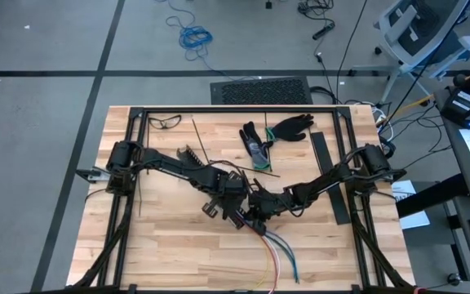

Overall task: Ziptie cables
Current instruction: Put the zip tied cable wires into the black cable duct

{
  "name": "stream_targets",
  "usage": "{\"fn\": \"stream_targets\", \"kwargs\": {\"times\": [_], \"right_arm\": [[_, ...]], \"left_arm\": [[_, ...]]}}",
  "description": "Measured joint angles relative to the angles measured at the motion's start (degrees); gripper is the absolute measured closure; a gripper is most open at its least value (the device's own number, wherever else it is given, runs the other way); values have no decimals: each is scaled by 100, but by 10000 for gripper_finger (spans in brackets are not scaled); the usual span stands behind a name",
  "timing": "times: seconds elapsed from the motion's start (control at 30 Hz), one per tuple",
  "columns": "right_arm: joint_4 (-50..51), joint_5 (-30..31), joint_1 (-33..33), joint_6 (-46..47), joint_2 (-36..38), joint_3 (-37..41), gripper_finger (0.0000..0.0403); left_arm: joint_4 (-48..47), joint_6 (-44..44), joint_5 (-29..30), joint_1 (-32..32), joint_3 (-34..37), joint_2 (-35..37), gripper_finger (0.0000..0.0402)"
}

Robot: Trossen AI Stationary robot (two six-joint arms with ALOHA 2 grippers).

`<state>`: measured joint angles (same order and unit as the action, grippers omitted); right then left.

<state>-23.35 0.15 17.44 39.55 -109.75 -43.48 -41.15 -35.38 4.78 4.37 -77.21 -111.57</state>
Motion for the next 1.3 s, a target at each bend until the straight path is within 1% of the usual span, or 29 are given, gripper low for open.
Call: {"fn": "stream_targets", "kwargs": {"times": [0.17,0.43,0.6,0.73,0.93,1.1,1.17,1.3], "right_arm": [[79,94,100,11,8,-1,403],[266,92,108,-32,23,-15,403],[364,-43,117,-133,34,-15,403],[389,-234,171,-131,36,-23,403],[402,-463,200,-155,36,-22,403],[418,-447,190,-246,51,-22,403],[425,-415,189,-260,55,-22,403],[481,-482,194,-299,73,-22,403]], "left_arm": [[-17,-204,-51,-151,-2,0,401],[-122,-102,-51,-204,-13,0,401],[-590,-112,120,-416,-5,6,401],[-1147,-54,400,-697,15,-9,401],[-1213,195,488,-852,22,-13,401],[-1196,193,705,-855,22,24,401],[-1061,196,651,-859,22,87,401],[-773,212,114,-864,22,288,401]]}}
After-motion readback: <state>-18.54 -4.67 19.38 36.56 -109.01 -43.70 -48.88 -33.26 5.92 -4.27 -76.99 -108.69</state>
